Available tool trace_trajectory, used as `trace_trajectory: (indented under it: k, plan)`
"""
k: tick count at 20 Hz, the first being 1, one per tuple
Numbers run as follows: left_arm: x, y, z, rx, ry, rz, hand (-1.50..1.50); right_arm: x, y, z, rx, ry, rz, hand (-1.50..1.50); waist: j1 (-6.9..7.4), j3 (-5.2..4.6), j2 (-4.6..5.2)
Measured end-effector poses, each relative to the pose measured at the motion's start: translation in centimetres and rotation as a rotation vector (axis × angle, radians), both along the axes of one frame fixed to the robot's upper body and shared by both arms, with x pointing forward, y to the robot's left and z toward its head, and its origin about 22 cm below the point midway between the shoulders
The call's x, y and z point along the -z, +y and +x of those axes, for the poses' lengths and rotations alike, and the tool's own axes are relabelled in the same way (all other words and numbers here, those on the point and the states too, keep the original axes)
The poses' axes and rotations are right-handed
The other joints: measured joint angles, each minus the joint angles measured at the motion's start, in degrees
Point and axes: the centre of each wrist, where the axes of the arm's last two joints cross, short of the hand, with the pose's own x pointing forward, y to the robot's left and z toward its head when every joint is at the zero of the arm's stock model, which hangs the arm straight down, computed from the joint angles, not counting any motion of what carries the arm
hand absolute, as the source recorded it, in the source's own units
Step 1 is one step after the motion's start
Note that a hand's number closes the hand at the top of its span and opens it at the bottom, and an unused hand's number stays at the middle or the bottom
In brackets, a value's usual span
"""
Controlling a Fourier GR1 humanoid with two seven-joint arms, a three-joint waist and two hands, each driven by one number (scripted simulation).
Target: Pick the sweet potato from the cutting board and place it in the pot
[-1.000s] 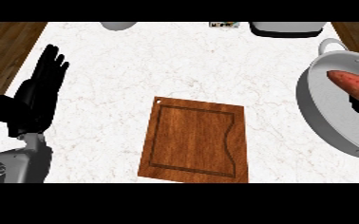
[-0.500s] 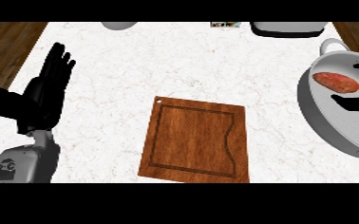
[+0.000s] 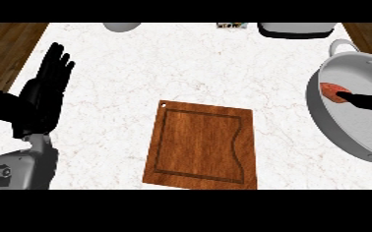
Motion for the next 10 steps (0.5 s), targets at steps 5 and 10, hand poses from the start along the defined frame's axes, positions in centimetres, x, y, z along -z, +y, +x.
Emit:
trace_trajectory:
  k: [5, 10]
  plan:
    - [0.5, 0.8, -0.5, 0.001, 0.0, 0.001, 0.0, -1.3, -3.7, -1.8, 0.028, -0.083, 0.138, -1.5, -0.12, -0.04, -0.02]
    - [0.2, 0.7, -0.2, -0.002, 0.001, 0.004, 0.0, -2.4, -8.0, -5.2, 0.027, -0.118, 0.198, -1.5, -0.19, -0.02, 0.04]
